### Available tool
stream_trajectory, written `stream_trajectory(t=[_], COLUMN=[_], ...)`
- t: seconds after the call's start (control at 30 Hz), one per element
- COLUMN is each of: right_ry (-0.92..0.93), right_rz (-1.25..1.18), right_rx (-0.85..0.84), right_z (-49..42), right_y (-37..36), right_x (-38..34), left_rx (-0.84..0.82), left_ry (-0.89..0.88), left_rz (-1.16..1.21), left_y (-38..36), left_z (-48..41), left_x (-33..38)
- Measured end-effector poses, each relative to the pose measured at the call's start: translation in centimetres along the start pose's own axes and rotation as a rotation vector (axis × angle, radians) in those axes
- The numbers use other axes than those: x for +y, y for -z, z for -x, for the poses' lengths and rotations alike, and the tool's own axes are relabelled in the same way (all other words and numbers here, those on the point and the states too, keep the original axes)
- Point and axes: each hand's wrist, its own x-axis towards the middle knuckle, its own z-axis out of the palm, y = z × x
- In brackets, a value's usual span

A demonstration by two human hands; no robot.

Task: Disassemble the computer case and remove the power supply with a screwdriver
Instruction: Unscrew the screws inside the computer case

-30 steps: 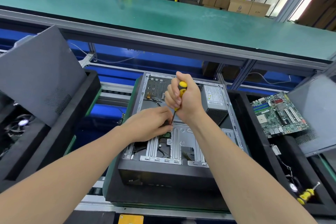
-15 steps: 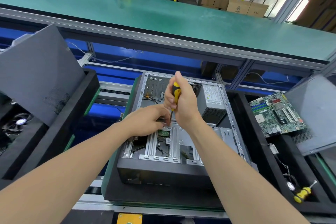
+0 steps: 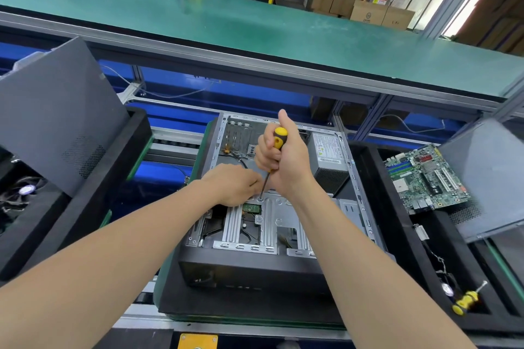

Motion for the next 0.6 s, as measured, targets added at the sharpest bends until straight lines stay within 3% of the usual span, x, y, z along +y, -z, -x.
stream_trajectory(t=[0.1, 0.17, 0.33, 0.43, 0.5, 0.6], right_ry=[0.028, 0.070, 0.220, 0.213, 0.208, 0.179], right_rz=[0.027, 0.088, 0.372, 0.294, 0.268, 0.243], right_rx=[-0.109, -0.092, 0.336, 0.501, 0.463, 0.255], right_z=[-0.2, -0.1, 0.8, 0.9, 0.8, 0.6], right_y=[-0.1, -0.4, -1.6, -2.0, -2.0, -1.6], right_x=[0.2, 0.4, 1.1, 1.4, 1.3, 1.3], left_rx=[-0.108, -0.122, -0.234, -0.280, -0.288, -0.308], left_ry=[0.017, 0.028, -0.001, -0.027, -0.044, -0.030], left_rz=[0.019, 0.048, 0.131, 0.182, 0.191, 0.226], left_y=[0.2, 0.2, 1.0, 1.3, 1.2, 1.1], left_z=[-0.8, -1.1, -1.3, -1.6, -1.8, -1.7], left_x=[0.0, -0.1, 0.3, 0.4, 0.4, 0.4])
